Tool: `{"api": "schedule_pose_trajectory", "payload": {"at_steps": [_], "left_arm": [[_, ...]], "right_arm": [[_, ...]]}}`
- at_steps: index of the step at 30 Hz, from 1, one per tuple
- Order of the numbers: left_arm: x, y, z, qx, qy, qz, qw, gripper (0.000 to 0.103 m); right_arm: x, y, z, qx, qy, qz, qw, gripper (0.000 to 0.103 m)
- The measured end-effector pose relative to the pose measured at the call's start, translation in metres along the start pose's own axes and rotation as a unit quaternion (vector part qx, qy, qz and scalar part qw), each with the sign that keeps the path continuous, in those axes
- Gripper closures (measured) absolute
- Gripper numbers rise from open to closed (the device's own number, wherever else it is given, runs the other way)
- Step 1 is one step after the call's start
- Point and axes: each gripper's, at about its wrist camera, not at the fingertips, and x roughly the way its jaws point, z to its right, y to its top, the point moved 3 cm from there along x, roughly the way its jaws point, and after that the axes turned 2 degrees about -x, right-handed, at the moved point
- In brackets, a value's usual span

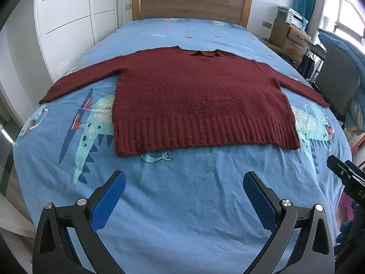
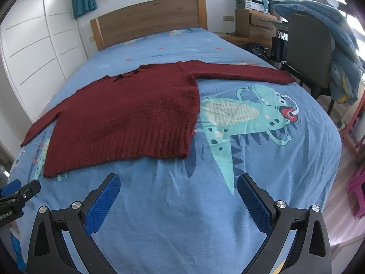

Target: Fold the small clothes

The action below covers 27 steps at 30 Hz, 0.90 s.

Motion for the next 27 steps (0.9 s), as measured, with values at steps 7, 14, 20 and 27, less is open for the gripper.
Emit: {"api": "schedule_pose_trajectory", "payload": {"at_steps": [7, 14, 20, 27], "left_arm": [[0.001, 0.001, -0.002, -0.001, -0.002, -0.003, 1.0000, 0.002], [0.002, 0.001, -0.003, -0.004, -0.004, -0.003, 1.0000, 0.002], [0.003, 0.000, -0.003, 0.001, -0.007, -0.008, 0.9999, 0.002], [0.007, 0.000, -0.002, 0.009, -0.006, -0.020, 0.9997, 0.002]], "right_arm": [[-0.001, 0.001, -0.001, -0.005, -0.002, 0.000, 1.000, 0.001], [0.002, 0.001, -0.005, -0.013, -0.002, -0.007, 1.000, 0.001], [0.005, 0.001, -0.005, -0.013, 0.005, -0.007, 1.000, 0.001], [0.010, 0.001, -0.003, -0.005, 0.013, -0.012, 1.000, 0.001]]}}
